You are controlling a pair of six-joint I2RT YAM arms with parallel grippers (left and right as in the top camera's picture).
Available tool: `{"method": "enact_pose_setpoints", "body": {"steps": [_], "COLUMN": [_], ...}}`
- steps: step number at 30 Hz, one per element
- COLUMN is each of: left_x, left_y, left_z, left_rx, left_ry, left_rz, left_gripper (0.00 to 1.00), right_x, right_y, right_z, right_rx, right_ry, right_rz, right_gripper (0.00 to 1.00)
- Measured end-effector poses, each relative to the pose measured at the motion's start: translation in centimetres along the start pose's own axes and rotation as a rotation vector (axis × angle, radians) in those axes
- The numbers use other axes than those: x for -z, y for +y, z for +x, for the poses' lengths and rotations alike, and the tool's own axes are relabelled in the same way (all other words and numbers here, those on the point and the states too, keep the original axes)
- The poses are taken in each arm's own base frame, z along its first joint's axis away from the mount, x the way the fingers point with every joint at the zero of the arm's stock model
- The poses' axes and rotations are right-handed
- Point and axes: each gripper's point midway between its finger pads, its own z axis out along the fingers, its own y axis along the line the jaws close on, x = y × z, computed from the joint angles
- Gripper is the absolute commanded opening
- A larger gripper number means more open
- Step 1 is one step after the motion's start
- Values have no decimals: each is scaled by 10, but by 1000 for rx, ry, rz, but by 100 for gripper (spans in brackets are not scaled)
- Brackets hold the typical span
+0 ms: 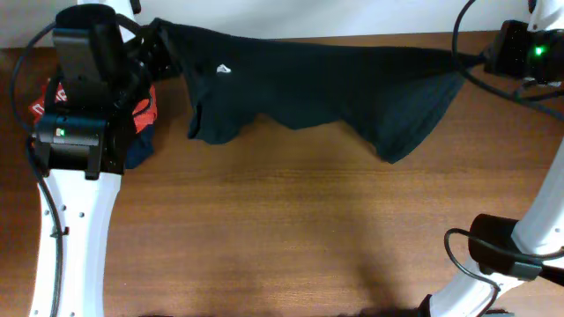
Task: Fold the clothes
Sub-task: 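Lift and stretch the shirt upward with both grippers toward the back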
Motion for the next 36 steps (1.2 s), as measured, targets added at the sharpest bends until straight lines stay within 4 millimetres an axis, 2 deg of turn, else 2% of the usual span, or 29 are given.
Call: {"method": "enact_pose_setpoints", "body": {"steps": [5, 11, 14, 16, 21, 23, 28, 32, 36], "left_x": [2, 4, 6, 5, -22, -39, -73, -78, -81], "left_y": [-11, -14, -15, -18, -32, -34, -33, -32, -32], "left_z": [-16, -16, -20, -31, -79, -89, -89, -87, -88], "left_rx": [-3, -4, -4, -6, -15, -17, -19, -38, -72], "left_ry": [-57, -58, -73, -120, -326, -386, -430, -425, -442], "left_rz": [54, 69, 73, 85, 144, 159, 172, 166, 162], "left_gripper": [1, 1, 1, 1, 1, 1, 1, 1, 1], "right_x": [1, 5, 6, 7, 9, 8, 2, -6, -32], "right_y": [-5, -5, -4, -2, 7, 9, 11, 10, 6], "right_z": [-1, -8, -19, -31, -68, -78, -104, -115, -115], "right_rx": [-10, -3, 19, 42, 143, 167, 226, 242, 242], "right_ry": [-9, -41, -86, -134, -276, -312, -399, -430, -392], "right_rz": [33, 34, 31, 24, -9, -14, -20, -21, -28], "right_gripper": [4, 4, 4, 4, 4, 4, 4, 4, 4]}}
